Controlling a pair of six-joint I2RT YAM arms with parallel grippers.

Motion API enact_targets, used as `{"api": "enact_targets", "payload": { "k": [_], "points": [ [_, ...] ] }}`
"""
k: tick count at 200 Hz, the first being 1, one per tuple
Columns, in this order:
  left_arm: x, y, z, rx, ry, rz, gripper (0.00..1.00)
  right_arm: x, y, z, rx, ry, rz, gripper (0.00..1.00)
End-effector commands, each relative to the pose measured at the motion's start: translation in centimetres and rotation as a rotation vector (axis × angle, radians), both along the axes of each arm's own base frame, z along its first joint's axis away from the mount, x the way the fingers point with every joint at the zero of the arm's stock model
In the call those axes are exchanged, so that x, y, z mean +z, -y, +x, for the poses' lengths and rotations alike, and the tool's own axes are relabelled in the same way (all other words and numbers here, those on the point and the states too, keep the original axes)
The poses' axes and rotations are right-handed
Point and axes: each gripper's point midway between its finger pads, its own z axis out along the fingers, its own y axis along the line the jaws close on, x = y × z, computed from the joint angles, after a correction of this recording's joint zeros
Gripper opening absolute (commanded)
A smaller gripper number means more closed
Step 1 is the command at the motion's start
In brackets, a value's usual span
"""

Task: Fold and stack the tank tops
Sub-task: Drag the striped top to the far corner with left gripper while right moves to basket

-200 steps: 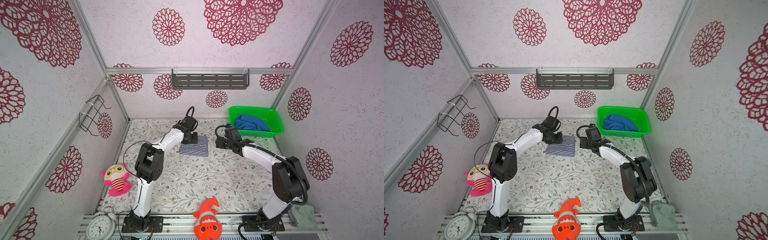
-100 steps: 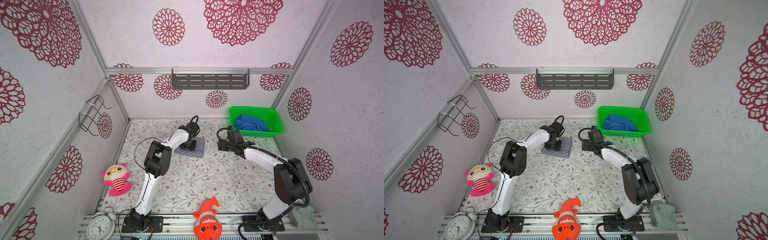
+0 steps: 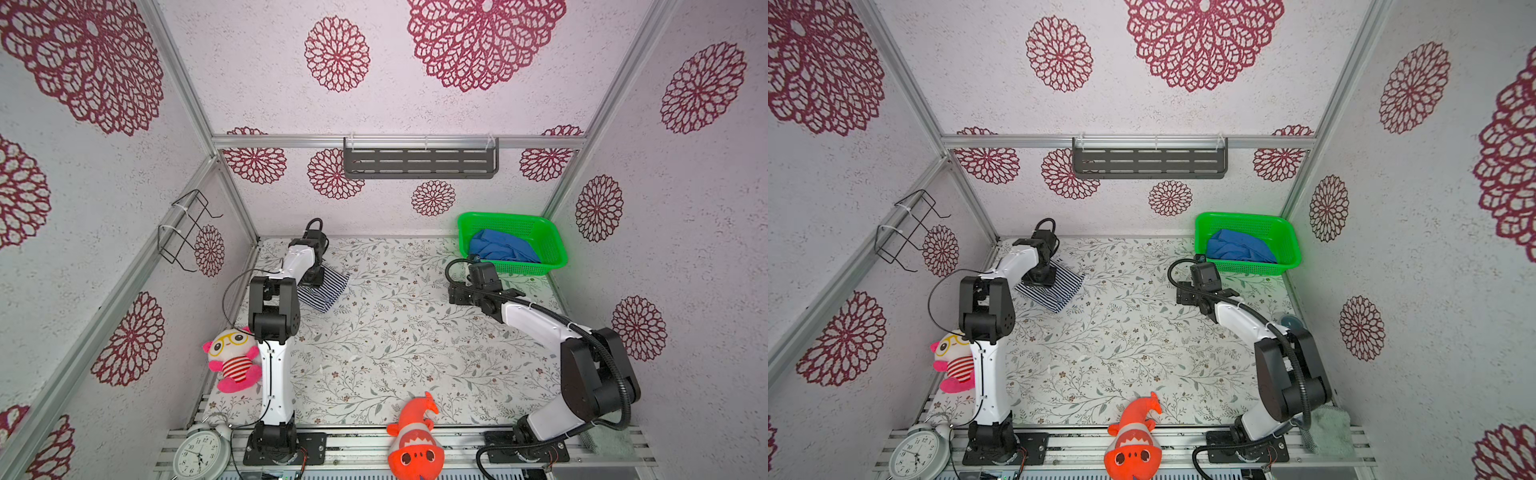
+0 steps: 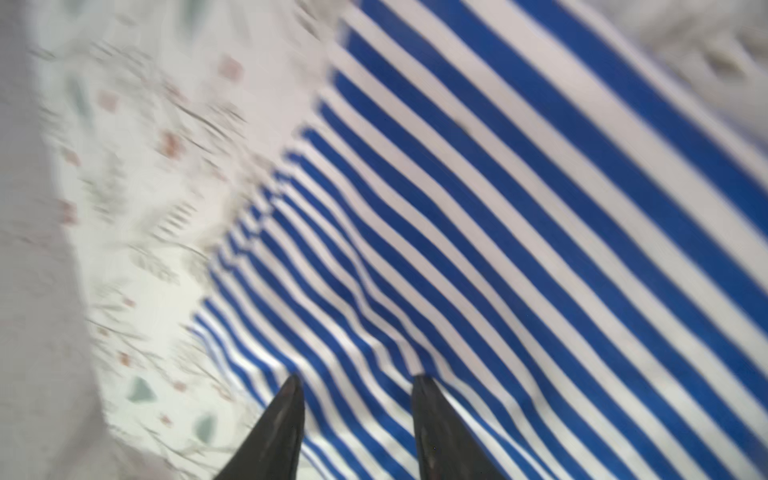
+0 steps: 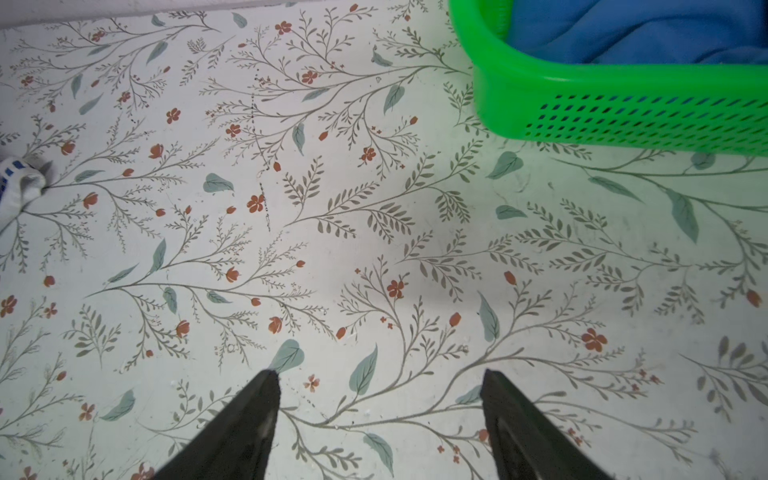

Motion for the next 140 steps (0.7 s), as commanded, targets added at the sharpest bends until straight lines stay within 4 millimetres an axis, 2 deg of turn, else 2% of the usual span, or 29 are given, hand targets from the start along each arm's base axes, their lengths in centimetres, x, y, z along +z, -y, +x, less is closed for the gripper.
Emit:
{"api": "enact_targets", "payload": {
  "k": [1,15,29,40,57,70,83,98,114,140],
  "points": [
    [-0.5,-2.3,2.0,-0.027,0.01,0.021,0.46,3.4,1.6,0.1,-0.022,0.089,-0.037,0.79],
    [-0.5,-3.7,3.2,0.009,0.041,-0.003,0.45,3.8,2.2,-0.1,-0.036,0.096,-0.036,0.8],
    [-0.7,-4.1,4.2,0.055,0.075,-0.061,0.44,3.9,2.5,-0.3,-0.048,0.099,-0.027,0.79],
    [-0.8,-3.6,4.0,0.084,0.056,-0.094,0.45,4.0,2.7,-0.4,-0.057,0.099,-0.022,0.8],
    [0.9,-2.8,3.0,0.085,0.044,-0.032,0.45,4.3,3.0,-0.7,-0.075,0.096,-0.02,0.8],
    [3.9,-1.4,2.7,0.029,0.124,-0.008,0.46,4.6,3.2,-1.0,-0.084,0.107,-0.016,0.79],
    [6.8,1.4,2.6,-0.039,0.24,-0.062,0.48,4.6,3.3,-1.1,-0.089,0.104,-0.012,0.79],
    [8.0,4.0,1.7,-0.081,0.27,-0.147,0.49,4.3,3.1,-0.9,-0.083,0.096,-0.003,0.79],
    [6.9,6.0,0.7,-0.105,0.218,-0.203,0.49,4.2,2.6,-0.5,-0.074,0.085,0.019,0.79],
    [3.1,7.6,0.2,-0.125,0.103,-0.245,0.49,4.4,2.1,-0.3,-0.066,0.086,0.05,0.79]
  ]
}}
